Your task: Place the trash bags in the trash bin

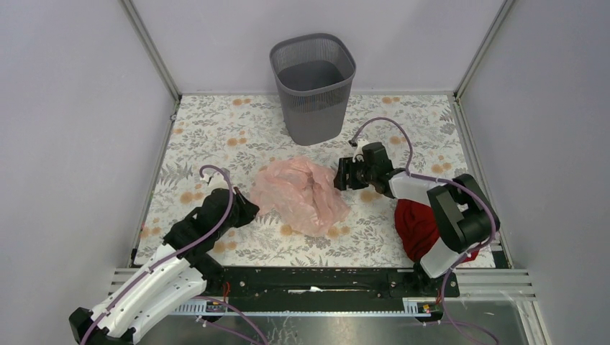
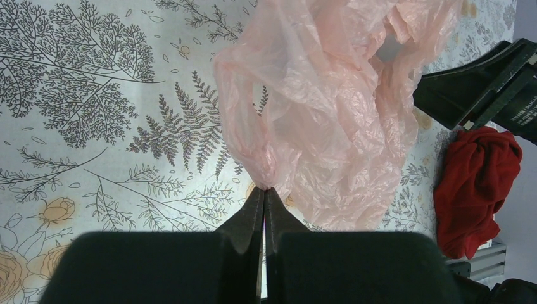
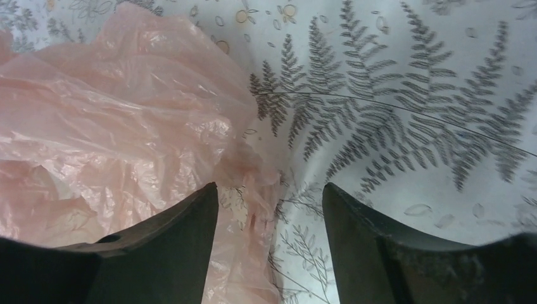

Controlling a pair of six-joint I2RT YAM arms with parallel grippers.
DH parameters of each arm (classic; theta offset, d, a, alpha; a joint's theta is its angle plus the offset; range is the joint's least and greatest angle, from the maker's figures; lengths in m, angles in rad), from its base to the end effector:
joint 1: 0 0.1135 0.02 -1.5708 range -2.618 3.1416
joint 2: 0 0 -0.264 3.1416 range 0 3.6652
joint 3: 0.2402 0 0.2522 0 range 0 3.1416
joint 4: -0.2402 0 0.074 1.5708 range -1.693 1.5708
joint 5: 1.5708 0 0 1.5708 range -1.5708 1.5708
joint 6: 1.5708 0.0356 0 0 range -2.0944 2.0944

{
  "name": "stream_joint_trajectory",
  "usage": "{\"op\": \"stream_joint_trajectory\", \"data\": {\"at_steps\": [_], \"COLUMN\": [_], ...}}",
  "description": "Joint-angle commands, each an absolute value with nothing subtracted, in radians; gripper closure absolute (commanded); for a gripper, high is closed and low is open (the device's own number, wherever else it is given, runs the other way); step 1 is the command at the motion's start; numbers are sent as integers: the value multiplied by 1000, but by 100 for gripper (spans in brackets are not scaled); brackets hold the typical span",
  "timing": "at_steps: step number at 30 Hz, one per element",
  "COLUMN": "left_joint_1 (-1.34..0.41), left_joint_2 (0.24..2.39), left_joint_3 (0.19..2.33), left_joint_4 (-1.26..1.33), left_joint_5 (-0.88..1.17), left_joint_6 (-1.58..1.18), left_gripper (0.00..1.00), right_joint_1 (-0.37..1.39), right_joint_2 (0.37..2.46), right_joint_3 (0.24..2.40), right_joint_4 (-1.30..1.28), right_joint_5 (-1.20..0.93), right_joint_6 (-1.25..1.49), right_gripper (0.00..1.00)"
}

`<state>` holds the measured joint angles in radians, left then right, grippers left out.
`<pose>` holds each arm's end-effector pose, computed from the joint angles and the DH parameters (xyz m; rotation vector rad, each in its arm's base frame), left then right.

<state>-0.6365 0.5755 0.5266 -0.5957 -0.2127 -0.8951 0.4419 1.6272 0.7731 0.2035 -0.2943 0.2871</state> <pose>0.1115 -0.0731 0.2398 -0.4118 2.2308 -0.6097 0.2912 0.1492 0.1663 -0.3434 2.2612 0.7188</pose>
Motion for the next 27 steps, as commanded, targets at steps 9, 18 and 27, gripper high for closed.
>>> {"op": "stream_joint_trajectory", "data": {"at_steps": [9, 18, 27], "left_joint_1": [-634, -635, -635], "left_joint_2": [572, 620, 596], "left_joint_3": [513, 540, 622], "left_joint_4": [-537, -521, -600], "left_joint_5": [-184, -174, -240], "left_joint_6": [-914, -911, -889], "left_gripper": [100, 100, 100], "right_joint_1": [439, 440, 439], "right_joint_2": [1813, 1828, 1434], "right_joint_3": [743, 650, 627], "right_joint_4": [611, 953, 462], "right_joint_5": [-559, -577, -182], "right_joint_6": [418, 556, 456], "right_gripper": [39, 80, 100]}}
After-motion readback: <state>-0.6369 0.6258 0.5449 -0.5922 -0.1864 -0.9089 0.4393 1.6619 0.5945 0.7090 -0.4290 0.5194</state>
